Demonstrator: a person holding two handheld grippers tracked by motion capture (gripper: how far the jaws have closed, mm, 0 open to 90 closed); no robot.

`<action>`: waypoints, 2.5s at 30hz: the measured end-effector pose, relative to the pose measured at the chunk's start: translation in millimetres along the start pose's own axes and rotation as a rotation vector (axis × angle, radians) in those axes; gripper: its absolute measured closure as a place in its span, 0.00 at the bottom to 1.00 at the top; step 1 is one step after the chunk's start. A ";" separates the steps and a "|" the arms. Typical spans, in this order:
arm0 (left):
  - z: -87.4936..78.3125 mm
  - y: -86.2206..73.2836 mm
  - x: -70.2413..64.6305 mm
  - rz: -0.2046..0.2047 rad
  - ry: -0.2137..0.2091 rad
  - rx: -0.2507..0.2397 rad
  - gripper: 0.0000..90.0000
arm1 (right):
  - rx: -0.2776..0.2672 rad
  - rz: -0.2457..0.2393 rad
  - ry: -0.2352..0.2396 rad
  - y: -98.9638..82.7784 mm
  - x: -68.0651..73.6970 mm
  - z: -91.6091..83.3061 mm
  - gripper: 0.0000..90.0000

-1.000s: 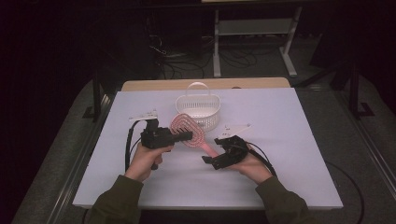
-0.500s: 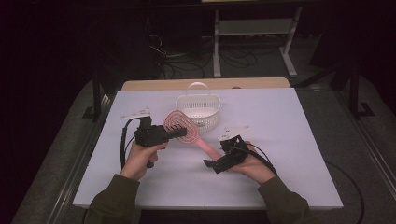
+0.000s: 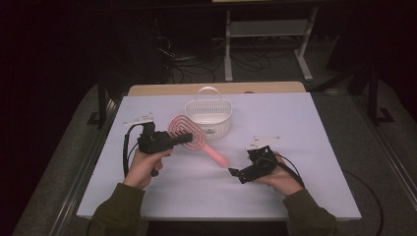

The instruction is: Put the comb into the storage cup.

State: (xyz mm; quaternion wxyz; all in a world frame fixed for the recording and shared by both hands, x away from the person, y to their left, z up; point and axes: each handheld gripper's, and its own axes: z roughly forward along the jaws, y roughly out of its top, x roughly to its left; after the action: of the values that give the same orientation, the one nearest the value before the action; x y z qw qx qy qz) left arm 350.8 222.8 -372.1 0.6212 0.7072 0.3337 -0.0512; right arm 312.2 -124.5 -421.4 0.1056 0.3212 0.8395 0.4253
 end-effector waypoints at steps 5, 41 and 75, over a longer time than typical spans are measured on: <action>-2.5 0.3 0.9 0.000 0.002 -0.006 0.73 | -0.004 0.005 -0.023 -9.8 -2.9 -9.6 0.00; -2.2 18.7 -5.7 0.024 -0.016 -0.029 0.73 | -0.080 0.095 -0.070 -57.8 -14.8 -43.2 0.00; 6.9 73.8 12.8 0.055 -0.021 -0.109 0.72 | -0.082 0.082 -0.067 -57.0 -14.3 -42.7 0.00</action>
State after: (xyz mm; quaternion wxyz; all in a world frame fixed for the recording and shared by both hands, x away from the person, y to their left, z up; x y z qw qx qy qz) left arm 402.5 221.4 -317.5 0.6632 0.6808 0.3099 -0.0231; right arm 278.3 -185.8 -441.0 0.1291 0.3647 0.8034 0.4526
